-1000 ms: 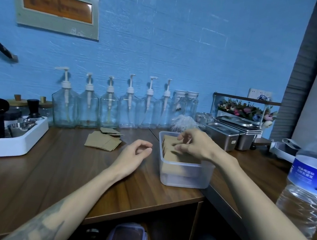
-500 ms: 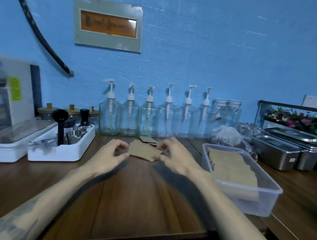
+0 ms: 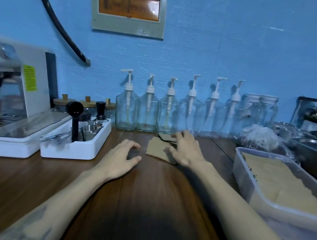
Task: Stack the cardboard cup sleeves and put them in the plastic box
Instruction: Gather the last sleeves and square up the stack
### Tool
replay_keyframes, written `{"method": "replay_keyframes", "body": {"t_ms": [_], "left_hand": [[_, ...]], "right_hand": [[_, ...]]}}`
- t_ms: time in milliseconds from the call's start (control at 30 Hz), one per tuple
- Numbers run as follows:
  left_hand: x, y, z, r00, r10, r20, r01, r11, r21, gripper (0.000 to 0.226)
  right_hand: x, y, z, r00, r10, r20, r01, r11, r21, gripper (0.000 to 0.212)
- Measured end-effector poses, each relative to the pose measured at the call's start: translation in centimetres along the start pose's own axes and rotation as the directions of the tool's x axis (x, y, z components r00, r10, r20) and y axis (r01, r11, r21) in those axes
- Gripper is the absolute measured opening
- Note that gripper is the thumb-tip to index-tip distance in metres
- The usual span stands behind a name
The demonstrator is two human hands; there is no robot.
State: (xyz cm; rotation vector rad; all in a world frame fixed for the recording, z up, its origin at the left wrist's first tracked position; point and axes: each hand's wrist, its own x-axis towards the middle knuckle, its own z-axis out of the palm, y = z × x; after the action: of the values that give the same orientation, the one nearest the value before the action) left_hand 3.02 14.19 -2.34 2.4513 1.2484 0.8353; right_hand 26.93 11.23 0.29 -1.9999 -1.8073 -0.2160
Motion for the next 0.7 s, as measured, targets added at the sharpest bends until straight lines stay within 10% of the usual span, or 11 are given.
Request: {"method": "replay_keyframes", "body": {"t_ms": [333, 700], "left_hand": [[0.4, -0.7, 0.6, 0.999, -0.02, -0.036, 0.019, 1.0, -0.017, 0.033], [0.4, -0.9, 0.6, 1.0, -0.026, -0.009, 0.025, 0.998, -0.055, 0.032]], "right_hand": [[5.4, -1.9, 3.6, 0.98, 0.184, 0.073, -0.17, 0.97, -0.172, 0.069], [5.0, -0.4, 1.9, 0.968, 0.242, 0.068, -0.251, 0.922, 0.296, 0.024]]}}
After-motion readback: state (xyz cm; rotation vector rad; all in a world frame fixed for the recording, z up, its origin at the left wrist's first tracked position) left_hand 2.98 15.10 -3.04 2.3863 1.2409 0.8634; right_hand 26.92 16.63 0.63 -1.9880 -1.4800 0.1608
